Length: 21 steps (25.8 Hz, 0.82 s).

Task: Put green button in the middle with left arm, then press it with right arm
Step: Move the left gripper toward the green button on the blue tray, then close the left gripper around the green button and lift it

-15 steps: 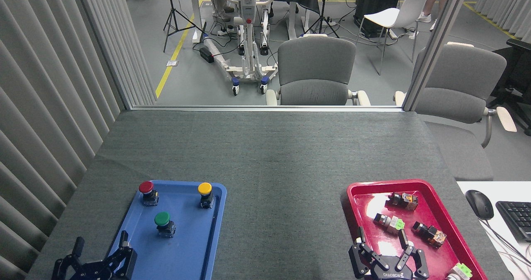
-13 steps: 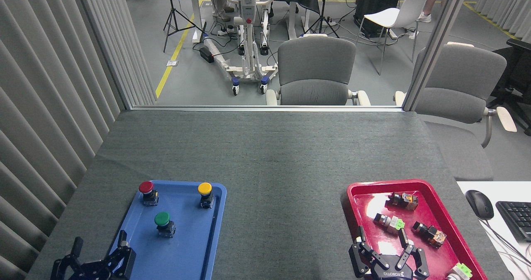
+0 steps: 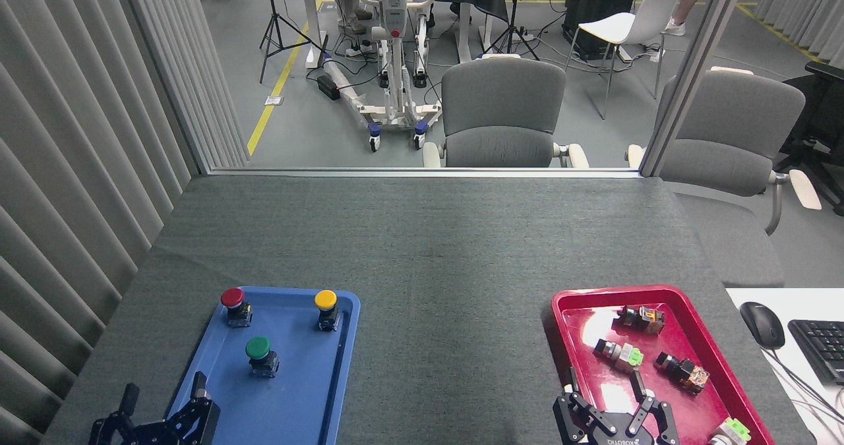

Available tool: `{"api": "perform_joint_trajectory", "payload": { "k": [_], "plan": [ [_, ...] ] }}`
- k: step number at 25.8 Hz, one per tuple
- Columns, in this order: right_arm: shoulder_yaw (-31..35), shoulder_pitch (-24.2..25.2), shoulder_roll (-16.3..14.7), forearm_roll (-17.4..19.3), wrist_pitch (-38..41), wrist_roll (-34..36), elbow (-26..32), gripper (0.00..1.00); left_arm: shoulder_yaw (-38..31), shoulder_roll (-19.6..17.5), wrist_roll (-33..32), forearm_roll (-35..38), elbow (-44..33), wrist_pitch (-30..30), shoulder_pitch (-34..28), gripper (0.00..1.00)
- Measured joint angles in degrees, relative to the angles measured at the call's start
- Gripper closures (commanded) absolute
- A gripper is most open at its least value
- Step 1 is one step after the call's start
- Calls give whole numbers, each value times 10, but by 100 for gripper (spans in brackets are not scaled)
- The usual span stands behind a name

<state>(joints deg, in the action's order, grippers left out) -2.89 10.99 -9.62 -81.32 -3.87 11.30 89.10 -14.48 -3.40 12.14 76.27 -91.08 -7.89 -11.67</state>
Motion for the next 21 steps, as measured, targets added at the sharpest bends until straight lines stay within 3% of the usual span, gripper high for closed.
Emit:
{"api": "perform_joint_trajectory", "payload": {
  "k": [12, 21],
  "plan": [
    [-2, 18, 1, -5, -3, 16, 17, 1, 13, -27, 0, -1, -12, -2, -20, 1],
    [-3, 0, 6, -7, 1, 18, 14, 1, 96, -72, -35, -9, 36, 6, 18, 1]
  ]
}}
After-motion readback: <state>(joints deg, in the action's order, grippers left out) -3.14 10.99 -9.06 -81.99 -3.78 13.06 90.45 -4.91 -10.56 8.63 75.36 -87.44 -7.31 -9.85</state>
